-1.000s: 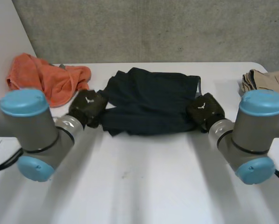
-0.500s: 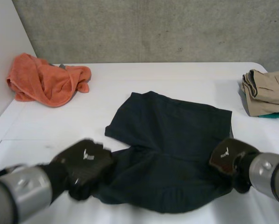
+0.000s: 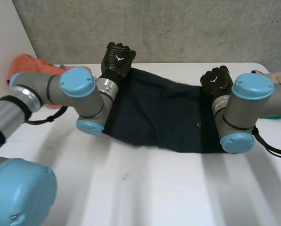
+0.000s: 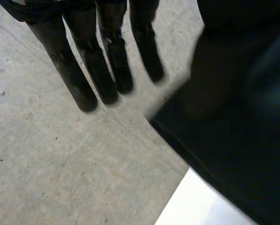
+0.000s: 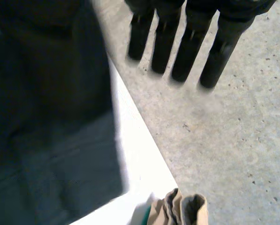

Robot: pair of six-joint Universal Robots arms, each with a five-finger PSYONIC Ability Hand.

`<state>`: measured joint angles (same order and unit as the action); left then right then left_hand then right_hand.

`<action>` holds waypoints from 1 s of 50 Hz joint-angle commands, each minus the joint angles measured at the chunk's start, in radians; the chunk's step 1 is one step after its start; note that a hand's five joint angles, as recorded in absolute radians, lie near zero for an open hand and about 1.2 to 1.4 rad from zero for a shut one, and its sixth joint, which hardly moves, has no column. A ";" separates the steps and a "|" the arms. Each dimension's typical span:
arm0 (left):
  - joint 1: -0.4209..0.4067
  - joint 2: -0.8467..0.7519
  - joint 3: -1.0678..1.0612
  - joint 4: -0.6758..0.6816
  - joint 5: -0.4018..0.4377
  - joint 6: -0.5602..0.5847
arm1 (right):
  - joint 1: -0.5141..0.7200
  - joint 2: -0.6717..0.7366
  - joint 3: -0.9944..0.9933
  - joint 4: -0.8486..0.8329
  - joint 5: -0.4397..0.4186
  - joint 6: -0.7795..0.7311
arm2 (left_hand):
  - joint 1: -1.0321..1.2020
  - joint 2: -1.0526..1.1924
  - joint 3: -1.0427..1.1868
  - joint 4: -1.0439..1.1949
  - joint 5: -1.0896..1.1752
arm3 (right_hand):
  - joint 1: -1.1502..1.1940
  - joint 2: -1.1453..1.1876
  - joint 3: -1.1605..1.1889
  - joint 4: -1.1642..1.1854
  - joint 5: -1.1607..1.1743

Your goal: Fold the laundry.

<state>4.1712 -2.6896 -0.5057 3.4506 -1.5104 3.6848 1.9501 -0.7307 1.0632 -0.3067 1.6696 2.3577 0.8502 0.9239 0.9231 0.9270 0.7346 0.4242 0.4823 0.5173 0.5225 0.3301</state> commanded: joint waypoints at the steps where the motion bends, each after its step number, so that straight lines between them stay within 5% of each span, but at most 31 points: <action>1: -0.039 -0.035 0.021 -0.001 0.030 -0.147 | -0.011 0.025 -0.049 0.000 0.001 0.037 | -0.675 -0.749 -0.748 -0.752 -0.734 | -0.250 -0.308 -0.343 -0.348 -0.330; 5: -0.059 0.072 -0.079 -0.010 0.024 -0.170 | -0.030 -0.117 0.030 0.018 0.004 0.159 | -0.676 -0.749 -0.749 -0.753 -0.735 | -0.250 -0.308 -0.343 -0.348 -0.330; 9: -0.052 0.284 -0.305 -0.005 0.027 -0.192 | -0.103 -0.405 0.187 0.192 -0.051 0.259 | -0.676 -0.749 -0.749 -0.753 -0.735 | -0.250 -0.308 -0.343 -0.348 -0.330; 17: -0.046 0.609 -0.703 -0.011 0.039 -0.347 | -0.226 -0.475 0.374 0.582 -0.198 0.389 | -0.676 -0.749 -0.749 -0.753 -0.735 | -0.250 -0.308 -0.343 -0.348 -0.330; 25: -0.036 0.682 -0.899 -0.004 0.049 -0.477 | -0.272 -0.458 0.583 0.312 -0.360 0.414 | -0.676 -0.749 -0.749 -0.753 -0.735 | -0.084 -0.142 -0.177 -0.182 -0.164; 30: -0.036 0.677 -0.929 -0.001 0.050 -0.480 | -0.267 -0.331 0.584 0.180 -0.353 0.408 | -0.676 -0.749 -0.749 -0.753 -0.735 | 0.015 -0.043 -0.078 -0.083 -0.065; 32: -0.036 0.676 -0.932 0.001 0.050 -0.480 | -0.264 -0.299 0.574 0.170 -0.347 0.407 | -0.676 -0.749 -0.749 -0.753 -0.735 | 0.299 0.241 0.206 0.201 0.219; 34: -0.036 0.676 -0.935 0.001 0.050 -0.480 | -0.266 -0.291 0.567 0.167 -0.324 0.405 | -0.676 -0.749 -0.749 -0.753 -0.735 | 0.969 0.910 0.875 0.870 0.888; 39: -0.036 0.686 -0.947 0.001 0.050 -0.482 | -0.283 -0.396 0.629 0.066 -0.116 0.384 | -0.676 -0.749 -0.749 -0.753 -0.735 | 0.972 0.914 0.879 0.874 0.892; 43: -0.034 0.725 -0.958 0.001 0.050 -0.482 | -0.332 -0.532 0.656 0.049 -0.111 0.210 | -0.676 -0.749 -0.749 -0.753 -0.735 | 0.972 0.914 0.879 0.874 0.892; 50: -0.022 0.775 -0.994 0.001 0.050 -0.483 | -0.300 -0.501 0.603 0.017 -0.120 -0.110 | -0.676 -0.749 -0.749 -0.753 -0.735 | 0.972 0.914 0.879 0.874 0.892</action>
<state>4.1401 -1.9525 -1.4736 3.4514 -1.4604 3.2030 1.6214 -1.2376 1.7098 -0.2592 1.5644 2.5151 0.1947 0.2096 0.2115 0.2021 0.0475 1.0677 1.1673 1.1646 1.1954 0.9751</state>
